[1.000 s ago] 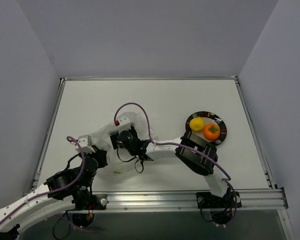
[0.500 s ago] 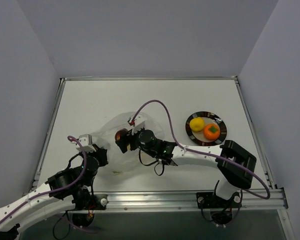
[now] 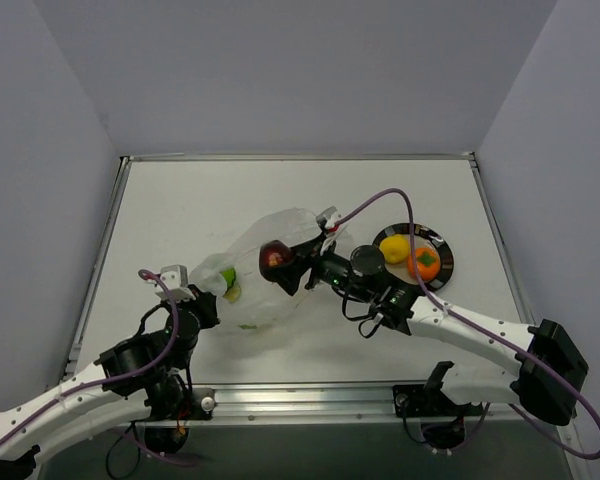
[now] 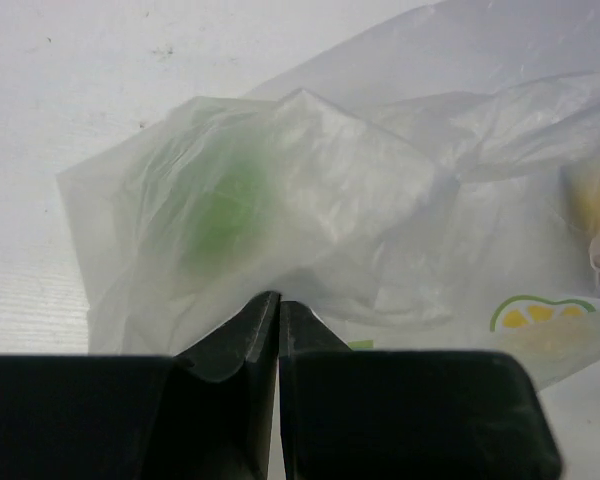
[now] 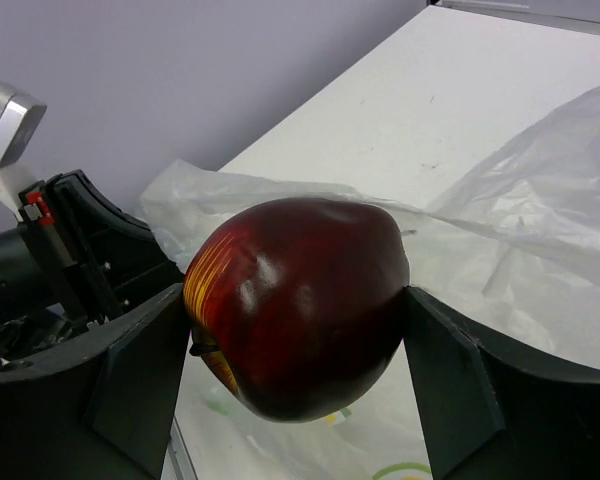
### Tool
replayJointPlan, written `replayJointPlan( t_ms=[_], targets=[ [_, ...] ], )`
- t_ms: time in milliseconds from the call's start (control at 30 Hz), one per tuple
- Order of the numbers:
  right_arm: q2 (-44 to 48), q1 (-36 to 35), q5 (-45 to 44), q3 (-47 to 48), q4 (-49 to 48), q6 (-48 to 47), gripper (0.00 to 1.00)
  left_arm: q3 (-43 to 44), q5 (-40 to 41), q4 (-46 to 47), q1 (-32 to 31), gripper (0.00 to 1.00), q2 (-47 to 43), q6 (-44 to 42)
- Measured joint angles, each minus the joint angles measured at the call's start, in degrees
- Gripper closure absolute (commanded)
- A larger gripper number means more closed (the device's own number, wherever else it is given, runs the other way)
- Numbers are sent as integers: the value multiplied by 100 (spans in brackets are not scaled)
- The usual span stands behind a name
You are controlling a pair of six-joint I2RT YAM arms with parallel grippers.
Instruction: Take the fake fruits out of the plastic bag
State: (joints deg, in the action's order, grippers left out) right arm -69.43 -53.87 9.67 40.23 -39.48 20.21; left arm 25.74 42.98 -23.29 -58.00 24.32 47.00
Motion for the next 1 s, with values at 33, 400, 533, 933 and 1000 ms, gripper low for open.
replayJointPlan(
  t_ms=[33, 400, 533, 933, 1000],
  targets=[
    [63, 90, 98, -7, 17, 44, 46, 7, 15, 33, 7, 98, 0, -24],
    [-1556, 400, 1266, 92, -376, 431, 43, 76, 61, 361, 55, 98, 109, -186],
    [-2671, 577, 1733, 372, -933, 575, 44, 66, 94, 407, 61, 98, 114, -186],
    [-2636, 413, 1884, 481, -1174, 728, 45, -822, 13, 1102, 68, 98, 986, 59],
    [-2409, 299, 1987, 629, -1115, 726, 42, -822, 24, 1252, 76, 98, 1156, 55]
  ],
)
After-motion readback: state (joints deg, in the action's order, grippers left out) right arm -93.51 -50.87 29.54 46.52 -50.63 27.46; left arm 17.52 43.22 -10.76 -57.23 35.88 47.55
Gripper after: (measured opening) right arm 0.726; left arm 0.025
